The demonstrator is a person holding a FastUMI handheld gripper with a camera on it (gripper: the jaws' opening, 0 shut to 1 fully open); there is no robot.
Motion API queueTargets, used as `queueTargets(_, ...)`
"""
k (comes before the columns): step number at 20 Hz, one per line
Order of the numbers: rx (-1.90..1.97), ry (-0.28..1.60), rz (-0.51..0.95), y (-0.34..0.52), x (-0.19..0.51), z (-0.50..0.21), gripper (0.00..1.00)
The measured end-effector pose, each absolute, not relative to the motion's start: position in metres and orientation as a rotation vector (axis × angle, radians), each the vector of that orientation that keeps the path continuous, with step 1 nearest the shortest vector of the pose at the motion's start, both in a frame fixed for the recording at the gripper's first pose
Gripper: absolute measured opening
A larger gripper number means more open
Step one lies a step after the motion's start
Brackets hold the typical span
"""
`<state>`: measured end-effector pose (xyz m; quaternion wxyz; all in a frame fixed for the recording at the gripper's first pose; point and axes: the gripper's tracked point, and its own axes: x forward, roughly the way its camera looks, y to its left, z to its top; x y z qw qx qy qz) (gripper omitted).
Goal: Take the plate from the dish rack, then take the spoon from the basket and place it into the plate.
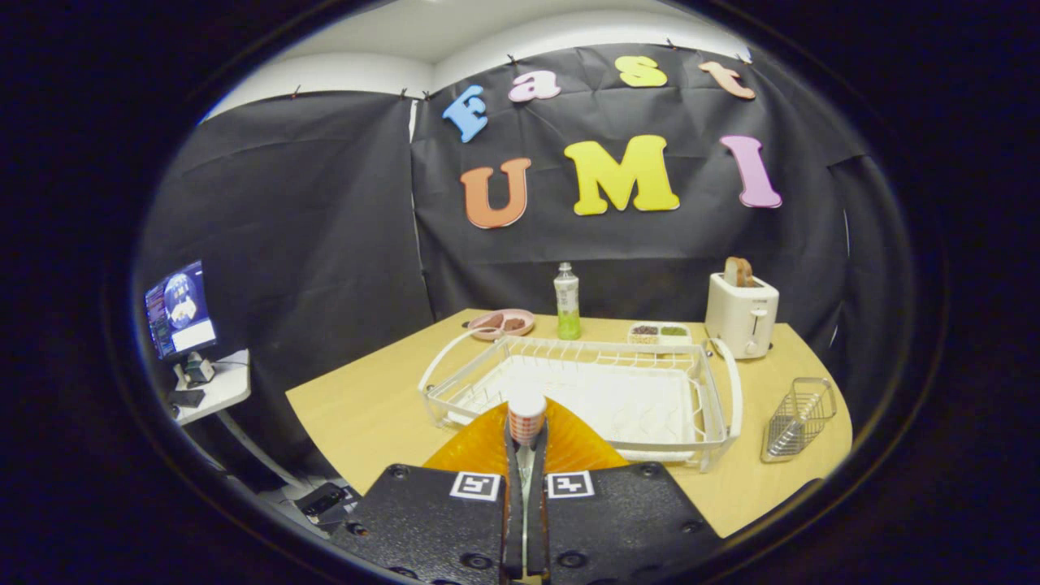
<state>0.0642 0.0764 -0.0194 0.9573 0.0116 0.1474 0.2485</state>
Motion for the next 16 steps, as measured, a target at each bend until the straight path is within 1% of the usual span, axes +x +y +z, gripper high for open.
queueTargets(2, 0.022, 0.337, 0.525, 0.089, 0.065, -0.03, 0.08)
queueTargets(9, -0.038, 0.382, 0.572, 0.122, 0.064, -0.055, 0.1)
queueTargets(13, -0.024, 0.401, 0.569, 0.124, 0.067, -0.062, 0.15)
queueTargets(16, -0.038, 0.412, 0.55, 0.119, 0.069, -0.068, 0.22)
